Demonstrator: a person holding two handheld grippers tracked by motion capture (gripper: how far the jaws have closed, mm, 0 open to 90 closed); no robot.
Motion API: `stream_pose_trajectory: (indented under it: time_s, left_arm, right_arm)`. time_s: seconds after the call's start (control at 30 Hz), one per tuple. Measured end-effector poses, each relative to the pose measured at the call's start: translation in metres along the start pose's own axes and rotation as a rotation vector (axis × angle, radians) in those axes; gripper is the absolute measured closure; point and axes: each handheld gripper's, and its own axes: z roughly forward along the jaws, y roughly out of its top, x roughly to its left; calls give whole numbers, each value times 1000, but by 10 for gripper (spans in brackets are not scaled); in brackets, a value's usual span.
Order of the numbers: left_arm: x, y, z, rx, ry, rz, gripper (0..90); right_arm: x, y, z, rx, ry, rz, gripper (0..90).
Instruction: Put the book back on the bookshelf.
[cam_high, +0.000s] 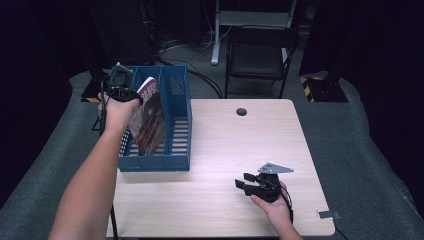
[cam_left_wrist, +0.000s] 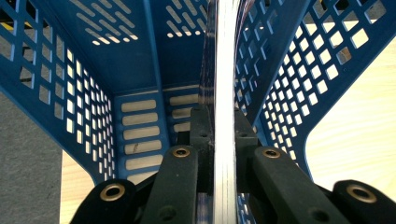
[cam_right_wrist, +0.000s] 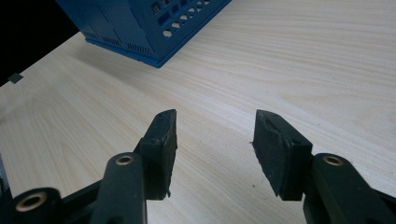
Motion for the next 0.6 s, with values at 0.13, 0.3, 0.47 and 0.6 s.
stream_pose_trajectory:
  time_s: [0.13,0.3,0.47,0.6]
  left_arm:
    - [3,-2,-2,20,-4,24,837]
    - [2,-5,-3,19,0,28,835]
    - [2,-9,-4,4,-34,28,806]
    - [0,-13,-6,0,-39,46,796]
  right_arm:
    - [0,0,0,4,-1,-2,493]
    - [1,0,1,4,-1,-2,493]
    - [1,0,0,2,-3,4,492]
    - [1,0,0,0,-2,2,492]
